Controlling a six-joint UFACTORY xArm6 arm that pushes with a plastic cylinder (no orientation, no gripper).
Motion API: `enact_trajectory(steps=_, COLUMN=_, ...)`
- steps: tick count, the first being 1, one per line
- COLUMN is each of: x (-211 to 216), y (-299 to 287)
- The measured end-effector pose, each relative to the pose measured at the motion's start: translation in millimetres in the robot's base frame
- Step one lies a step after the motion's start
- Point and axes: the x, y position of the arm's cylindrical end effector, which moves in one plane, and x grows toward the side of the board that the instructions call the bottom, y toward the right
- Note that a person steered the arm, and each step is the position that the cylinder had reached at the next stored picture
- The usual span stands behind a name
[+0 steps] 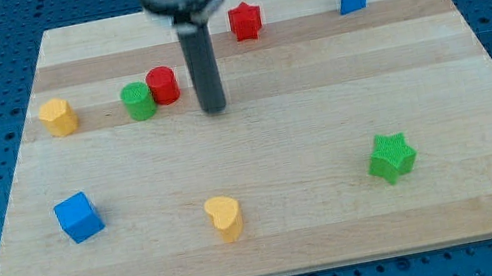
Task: Place the green circle above the hexagon
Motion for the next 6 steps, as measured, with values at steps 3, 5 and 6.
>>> enact_trajectory(steps=3, x=-83, y=-127)
enact_trajectory(steps=5, x=-60, y=-140)
enact_trajectory(steps=6, x=-120, y=-151)
